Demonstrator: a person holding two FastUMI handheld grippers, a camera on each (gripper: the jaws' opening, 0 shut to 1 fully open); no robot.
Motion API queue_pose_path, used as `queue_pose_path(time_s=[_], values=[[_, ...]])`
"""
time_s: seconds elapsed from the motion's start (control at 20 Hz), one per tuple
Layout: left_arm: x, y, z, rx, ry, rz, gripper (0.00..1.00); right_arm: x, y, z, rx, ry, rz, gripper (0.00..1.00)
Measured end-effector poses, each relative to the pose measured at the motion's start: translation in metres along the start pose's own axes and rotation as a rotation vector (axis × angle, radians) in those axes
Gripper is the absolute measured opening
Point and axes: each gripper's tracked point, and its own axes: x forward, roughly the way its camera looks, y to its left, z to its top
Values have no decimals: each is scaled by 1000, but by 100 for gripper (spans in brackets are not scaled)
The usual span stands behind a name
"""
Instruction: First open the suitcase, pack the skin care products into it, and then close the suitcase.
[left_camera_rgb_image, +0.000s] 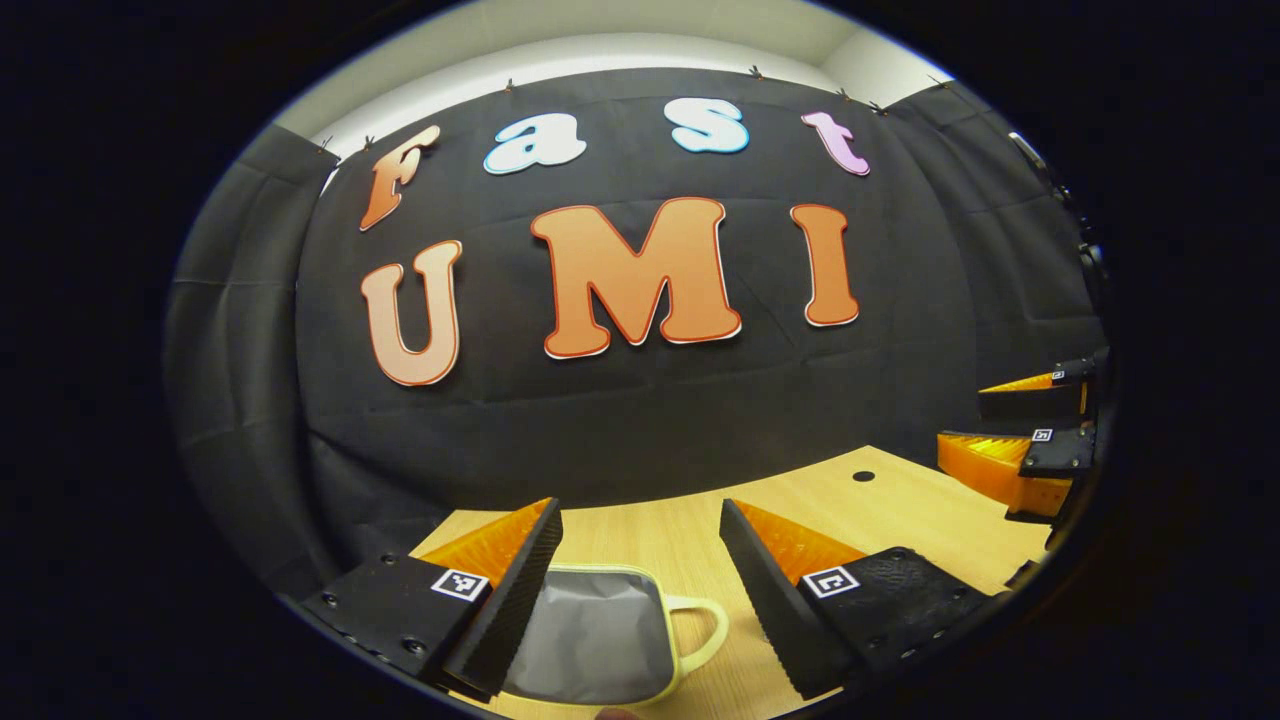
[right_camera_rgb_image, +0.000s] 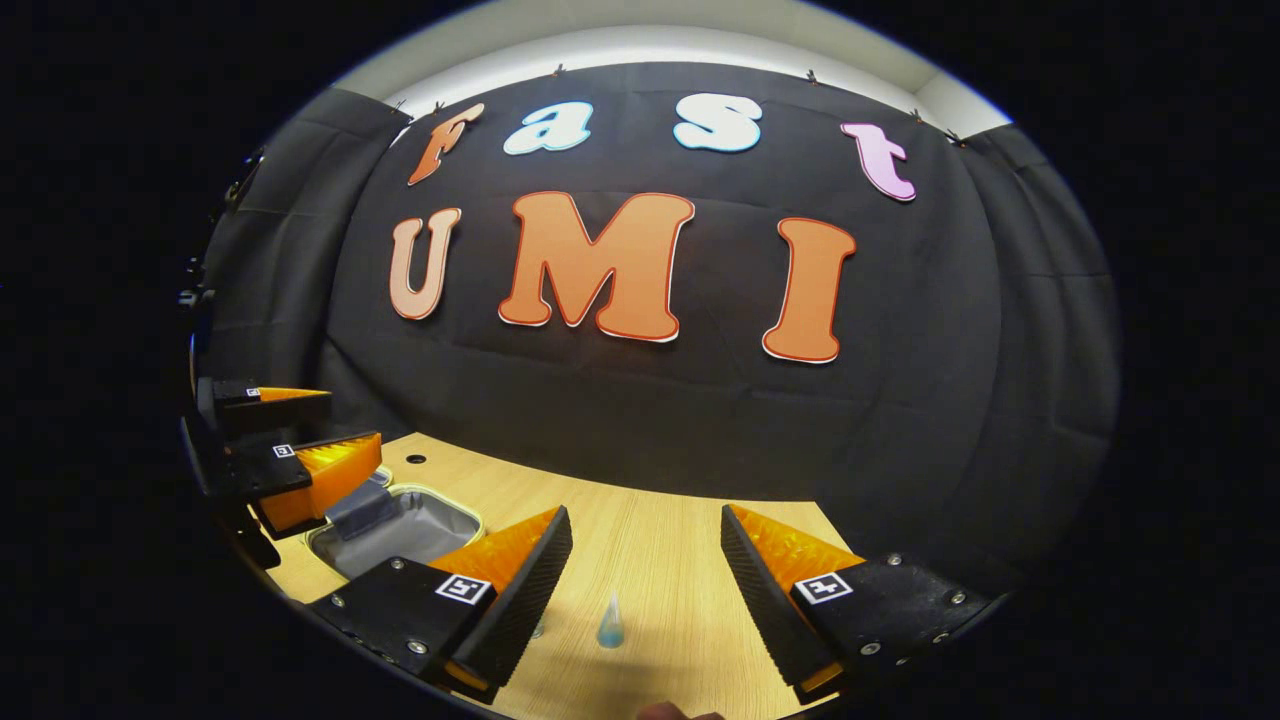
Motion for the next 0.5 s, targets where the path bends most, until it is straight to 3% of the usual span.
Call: queue_pose_path(time_s=[0.5], values=[[-9,-30,-5,5,10,-10,98,-8,-7,-8,4,7,30,95]])
